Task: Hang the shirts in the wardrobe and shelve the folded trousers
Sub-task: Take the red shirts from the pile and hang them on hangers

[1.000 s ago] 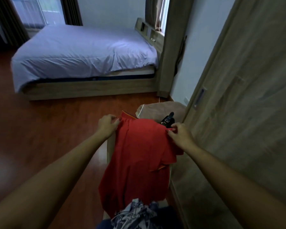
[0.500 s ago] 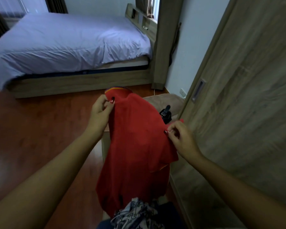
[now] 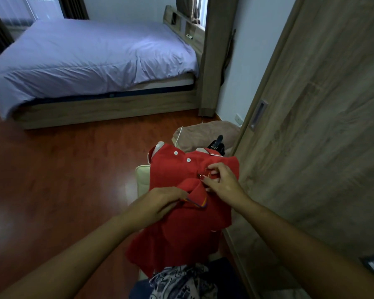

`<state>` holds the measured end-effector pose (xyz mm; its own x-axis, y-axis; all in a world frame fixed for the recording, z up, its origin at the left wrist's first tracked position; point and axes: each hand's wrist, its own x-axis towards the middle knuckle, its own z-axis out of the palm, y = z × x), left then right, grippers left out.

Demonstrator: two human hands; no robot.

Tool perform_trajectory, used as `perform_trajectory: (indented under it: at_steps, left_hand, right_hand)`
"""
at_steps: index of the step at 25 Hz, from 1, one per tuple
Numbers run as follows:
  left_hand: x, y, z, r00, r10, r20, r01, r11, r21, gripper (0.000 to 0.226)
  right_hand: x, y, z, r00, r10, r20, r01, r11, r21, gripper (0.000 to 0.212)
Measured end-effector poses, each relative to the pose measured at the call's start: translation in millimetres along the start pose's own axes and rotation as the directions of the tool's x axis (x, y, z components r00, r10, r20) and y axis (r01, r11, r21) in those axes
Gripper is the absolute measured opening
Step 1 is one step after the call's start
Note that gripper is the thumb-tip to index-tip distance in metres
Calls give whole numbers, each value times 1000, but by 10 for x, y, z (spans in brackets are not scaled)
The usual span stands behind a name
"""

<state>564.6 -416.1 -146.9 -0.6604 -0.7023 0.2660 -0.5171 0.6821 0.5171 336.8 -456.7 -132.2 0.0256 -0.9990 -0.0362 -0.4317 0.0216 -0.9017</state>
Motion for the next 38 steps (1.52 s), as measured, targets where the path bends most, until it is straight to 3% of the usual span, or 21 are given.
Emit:
perform_trajectory:
  at_steps: [2,4,6,8,10,13,19,22,24,28,30,34,38]
  left_hand:
    - [-80,47,34,998,-48,-34,46,997,-62,26]
    - [-129,86,31,977,-162,-139,138,977,-163,18]
    - [-145,145,25,938,-260,-231,204,949,-241,14]
    - [-144,256,27,929,-276,-247,207,940,-273,13]
    - [-128,444,56,952,-227,-207,163,944,-285,9]
    - [-98,807,148,978,-108,-177,59,963,-263,13]
    - [-48,1499,443,968,-47,-246,-17,968,-251,20]
    - [92,2012,553,964,39,-264,-111,958,-263,25]
    - [174,2213,538,964,68,-256,-141,950,-279,23]
    - [624,2577,356,917,59,-395,-195,930,-312,23]
    - [947,2760,375,918,151,-367,-237,950,-201,37]
    - [1301,2937,762,955,283,-89,-295,940,-173,48]
    - [1506,3329,1012,921,351,-167,-384,892,-240,42]
  right_hand:
    - [-73,2,65,993,-29,-111,30,1000,6,17]
    - [-208,29,132,989,5,-145,-6,1000,-7,26]
    - [-362,66,177,984,178,-16,-179,982,-62,45]
    - [-492,-8,157,859,480,181,-497,866,63,47]
    - [-576,-141,73,753,559,348,-651,712,263,37]
    - [-658,-274,-90,787,495,367,-615,668,419,17]
    - [-1041,-405,-721,766,528,367,-642,657,395,24]
    - [-1363,-541,-1310,833,456,312,-552,654,518,23]
    - [-1560,-667,-1677,906,352,235,-420,686,594,22]
    - [-2092,-978,-2413,990,118,78,-140,748,648,19]
    - [-2389,-1123,-2741,999,29,-26,-5,751,661,18]
    - [-2877,-1404,-3287,977,-105,-187,202,741,640,11]
    - [-3473,-1436,-3876,906,-107,-410,333,780,530,28]
